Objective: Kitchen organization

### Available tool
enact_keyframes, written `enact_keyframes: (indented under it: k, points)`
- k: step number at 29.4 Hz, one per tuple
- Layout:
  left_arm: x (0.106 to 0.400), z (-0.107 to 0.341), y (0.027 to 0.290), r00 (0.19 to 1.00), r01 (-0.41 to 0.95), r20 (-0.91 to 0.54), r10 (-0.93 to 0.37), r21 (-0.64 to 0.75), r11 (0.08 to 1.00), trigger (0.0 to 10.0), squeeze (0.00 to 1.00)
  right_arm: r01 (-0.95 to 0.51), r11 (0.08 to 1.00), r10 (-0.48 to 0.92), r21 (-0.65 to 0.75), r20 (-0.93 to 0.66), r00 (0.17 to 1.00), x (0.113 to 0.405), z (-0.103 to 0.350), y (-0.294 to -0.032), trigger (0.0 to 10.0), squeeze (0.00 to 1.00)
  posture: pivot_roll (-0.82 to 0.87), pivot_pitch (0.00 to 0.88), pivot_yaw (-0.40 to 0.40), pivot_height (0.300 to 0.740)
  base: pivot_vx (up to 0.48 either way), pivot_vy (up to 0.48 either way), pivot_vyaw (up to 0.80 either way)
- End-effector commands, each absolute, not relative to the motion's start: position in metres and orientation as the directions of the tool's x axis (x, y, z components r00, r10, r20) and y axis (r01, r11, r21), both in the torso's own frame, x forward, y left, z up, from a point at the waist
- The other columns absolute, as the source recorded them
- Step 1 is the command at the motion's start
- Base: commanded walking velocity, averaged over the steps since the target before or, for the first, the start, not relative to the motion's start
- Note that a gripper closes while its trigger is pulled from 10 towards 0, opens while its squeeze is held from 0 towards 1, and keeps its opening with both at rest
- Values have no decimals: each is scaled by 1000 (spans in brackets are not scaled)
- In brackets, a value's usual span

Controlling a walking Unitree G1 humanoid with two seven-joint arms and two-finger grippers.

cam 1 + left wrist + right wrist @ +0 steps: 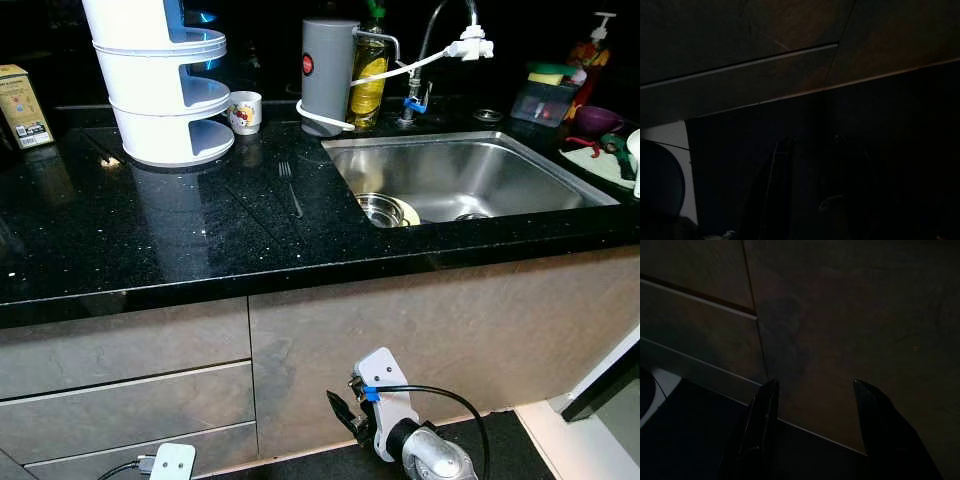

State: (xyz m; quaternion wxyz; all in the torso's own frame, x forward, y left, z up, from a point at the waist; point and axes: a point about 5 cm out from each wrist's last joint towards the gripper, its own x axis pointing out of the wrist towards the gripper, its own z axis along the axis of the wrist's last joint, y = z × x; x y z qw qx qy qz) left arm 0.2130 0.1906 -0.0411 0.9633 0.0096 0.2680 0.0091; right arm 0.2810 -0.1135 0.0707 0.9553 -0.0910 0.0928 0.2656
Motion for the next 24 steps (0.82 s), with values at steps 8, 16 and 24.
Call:
enact_keyframes:
  k: [8, 16, 24]
  points:
    - [208, -49, 194, 815, 9, -578, 32, 68, 998, 10000, 0, -491, 869, 473, -56, -196, 859, 276, 68, -120, 10000, 0, -60, 134, 10, 740, 0, 0, 0]
    - [213, -48, 185, 820, 89, -572, -35, 67, 994, 10000, 0, -453, 888, 436, -79, -164, 885, 275, 73, -129, 10000, 0, -94, 155, 37, 740, 0, 0, 0]
    - [214, -48, 187, 817, 60, -577, -24, 42, 997, 10000, 0, -431, 896, 416, -105, -140, 898, 275, 78, -129, 10000, 0, -101, 177, 30, 740, 0, 0, 0]
